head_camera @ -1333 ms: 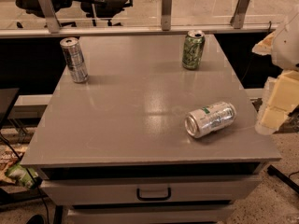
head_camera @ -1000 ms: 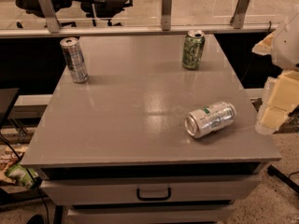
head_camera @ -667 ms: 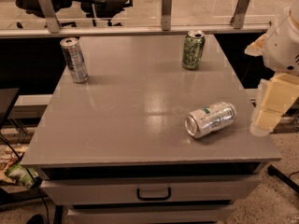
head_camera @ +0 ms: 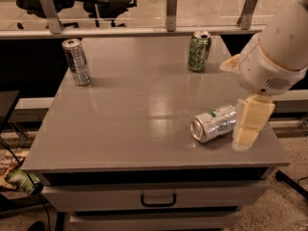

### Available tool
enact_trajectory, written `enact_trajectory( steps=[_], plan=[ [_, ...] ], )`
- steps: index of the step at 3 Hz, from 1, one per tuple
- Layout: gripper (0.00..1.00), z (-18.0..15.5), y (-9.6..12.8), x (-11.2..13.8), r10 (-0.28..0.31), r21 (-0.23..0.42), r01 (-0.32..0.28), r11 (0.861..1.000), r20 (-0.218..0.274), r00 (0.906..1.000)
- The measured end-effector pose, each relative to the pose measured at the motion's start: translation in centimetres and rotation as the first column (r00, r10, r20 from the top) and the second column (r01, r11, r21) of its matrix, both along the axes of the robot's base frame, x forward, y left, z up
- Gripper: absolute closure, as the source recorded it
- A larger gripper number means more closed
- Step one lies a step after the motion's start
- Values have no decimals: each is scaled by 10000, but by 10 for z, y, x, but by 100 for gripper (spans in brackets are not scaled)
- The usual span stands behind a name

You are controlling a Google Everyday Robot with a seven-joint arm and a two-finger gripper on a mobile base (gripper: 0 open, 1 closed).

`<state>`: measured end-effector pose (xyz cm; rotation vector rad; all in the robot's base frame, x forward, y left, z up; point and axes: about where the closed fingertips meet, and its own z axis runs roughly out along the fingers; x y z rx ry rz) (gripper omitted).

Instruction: Pick 7up can

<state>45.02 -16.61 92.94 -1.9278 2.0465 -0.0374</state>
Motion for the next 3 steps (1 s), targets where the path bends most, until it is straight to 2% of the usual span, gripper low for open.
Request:
enact_trajectory(
  steps=[1,2,3],
  plan=[
    [0,-31,8,8,830,201,-823,9964,-338,9960],
    [0,-58,10,14,1607,358,-1581,9868,-877,9831],
    [0,-73,9,19,2116,346,-2089,9773,-1273,9690]
  ],
)
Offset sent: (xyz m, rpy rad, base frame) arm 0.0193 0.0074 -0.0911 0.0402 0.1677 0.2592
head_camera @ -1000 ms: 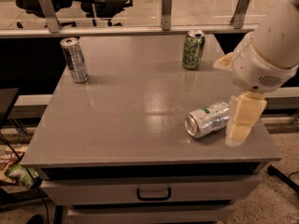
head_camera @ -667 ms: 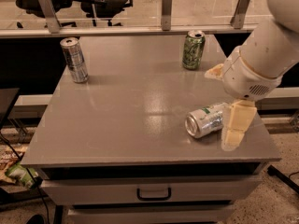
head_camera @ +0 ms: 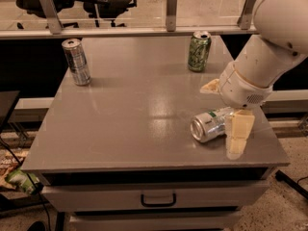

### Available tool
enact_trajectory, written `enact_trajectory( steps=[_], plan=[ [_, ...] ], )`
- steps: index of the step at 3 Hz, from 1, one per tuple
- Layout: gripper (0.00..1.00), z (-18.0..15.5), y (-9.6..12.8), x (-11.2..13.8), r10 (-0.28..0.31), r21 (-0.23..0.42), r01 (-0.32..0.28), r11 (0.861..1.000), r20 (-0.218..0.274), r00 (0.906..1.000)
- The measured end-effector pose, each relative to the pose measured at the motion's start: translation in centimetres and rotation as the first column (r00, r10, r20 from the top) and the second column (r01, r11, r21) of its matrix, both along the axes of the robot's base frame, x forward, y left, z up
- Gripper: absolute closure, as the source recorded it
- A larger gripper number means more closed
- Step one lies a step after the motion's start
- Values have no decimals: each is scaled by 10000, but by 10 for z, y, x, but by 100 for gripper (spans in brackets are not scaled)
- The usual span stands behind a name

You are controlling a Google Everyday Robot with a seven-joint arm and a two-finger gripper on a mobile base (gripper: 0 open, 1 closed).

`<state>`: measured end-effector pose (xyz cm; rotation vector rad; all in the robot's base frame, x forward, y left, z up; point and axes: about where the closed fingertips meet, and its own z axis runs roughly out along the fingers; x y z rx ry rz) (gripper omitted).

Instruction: Pick 7up can

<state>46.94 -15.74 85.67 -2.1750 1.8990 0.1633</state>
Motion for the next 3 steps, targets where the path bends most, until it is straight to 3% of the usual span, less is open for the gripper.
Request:
enact_trajectory(
  steps=[1,3],
  plan=[
    [23,-3,1,5,593,-100,-594,9982,-123,9982],
    [69,6,6,9,987,-112,-989,9950,-141,9950]
  ],
)
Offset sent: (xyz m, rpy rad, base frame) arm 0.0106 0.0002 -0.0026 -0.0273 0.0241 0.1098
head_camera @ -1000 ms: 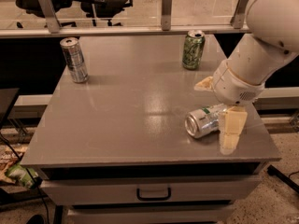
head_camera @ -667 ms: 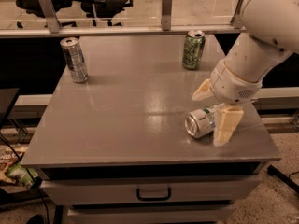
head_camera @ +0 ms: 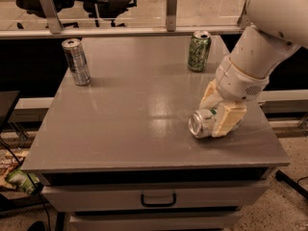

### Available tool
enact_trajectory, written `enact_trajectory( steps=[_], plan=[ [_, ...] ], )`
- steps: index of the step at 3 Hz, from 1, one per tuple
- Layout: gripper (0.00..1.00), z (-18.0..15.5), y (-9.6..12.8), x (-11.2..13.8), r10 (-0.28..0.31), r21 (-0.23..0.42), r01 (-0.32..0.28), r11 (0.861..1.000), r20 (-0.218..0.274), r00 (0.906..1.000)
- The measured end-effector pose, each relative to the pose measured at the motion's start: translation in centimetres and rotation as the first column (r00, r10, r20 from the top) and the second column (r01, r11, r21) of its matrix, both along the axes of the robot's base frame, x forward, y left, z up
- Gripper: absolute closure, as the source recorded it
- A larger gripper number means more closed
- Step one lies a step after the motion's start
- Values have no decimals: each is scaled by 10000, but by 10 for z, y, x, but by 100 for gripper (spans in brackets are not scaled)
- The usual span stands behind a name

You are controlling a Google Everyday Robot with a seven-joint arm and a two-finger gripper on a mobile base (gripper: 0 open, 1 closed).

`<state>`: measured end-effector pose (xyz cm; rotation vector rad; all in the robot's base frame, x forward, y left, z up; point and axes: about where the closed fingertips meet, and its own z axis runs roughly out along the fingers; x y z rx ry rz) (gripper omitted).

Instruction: Pick 7up can

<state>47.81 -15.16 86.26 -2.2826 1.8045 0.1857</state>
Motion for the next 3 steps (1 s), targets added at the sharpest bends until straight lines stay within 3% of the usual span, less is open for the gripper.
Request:
enact_trajectory(
  steps=[1,2,3],
  plan=[
    [92,22,10,0,155,287,-152,9995,-109,9998],
    [100,58,23,0,338,580,-334,9978,-73,9994],
    [100,119,51,2,775,1101,-815,9906,396,9962]
  ],
)
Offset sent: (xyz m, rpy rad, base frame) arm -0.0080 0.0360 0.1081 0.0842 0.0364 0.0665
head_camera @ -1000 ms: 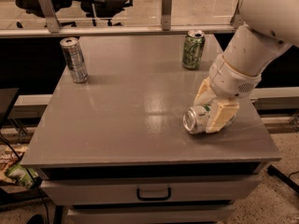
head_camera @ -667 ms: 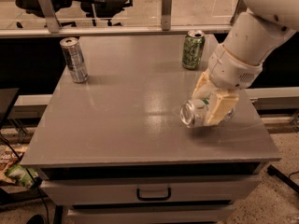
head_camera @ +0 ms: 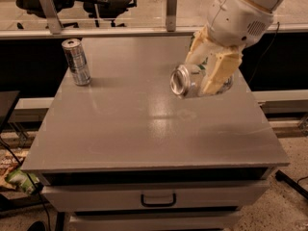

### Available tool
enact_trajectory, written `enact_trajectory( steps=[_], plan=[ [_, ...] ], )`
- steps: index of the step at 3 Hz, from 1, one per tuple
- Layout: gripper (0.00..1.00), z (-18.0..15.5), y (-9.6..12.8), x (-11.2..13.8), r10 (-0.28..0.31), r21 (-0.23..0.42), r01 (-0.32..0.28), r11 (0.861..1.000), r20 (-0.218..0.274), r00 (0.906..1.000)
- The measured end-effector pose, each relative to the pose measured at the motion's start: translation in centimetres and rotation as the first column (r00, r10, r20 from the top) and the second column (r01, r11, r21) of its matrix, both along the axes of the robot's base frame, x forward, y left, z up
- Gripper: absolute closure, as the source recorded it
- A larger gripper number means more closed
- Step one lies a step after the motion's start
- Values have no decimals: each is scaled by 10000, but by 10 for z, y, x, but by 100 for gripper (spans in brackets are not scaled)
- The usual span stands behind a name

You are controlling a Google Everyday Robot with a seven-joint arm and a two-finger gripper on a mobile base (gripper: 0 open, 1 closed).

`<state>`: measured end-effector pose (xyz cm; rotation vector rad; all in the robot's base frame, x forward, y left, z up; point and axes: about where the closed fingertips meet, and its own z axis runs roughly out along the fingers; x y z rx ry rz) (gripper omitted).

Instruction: Pick 7up can

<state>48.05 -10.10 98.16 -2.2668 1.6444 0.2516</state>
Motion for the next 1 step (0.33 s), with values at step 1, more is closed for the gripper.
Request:
enact_trajectory(
  steps=[1],
  plan=[
    [100,4,5,8,-87,191,80,9998,341,9994]
  ],
)
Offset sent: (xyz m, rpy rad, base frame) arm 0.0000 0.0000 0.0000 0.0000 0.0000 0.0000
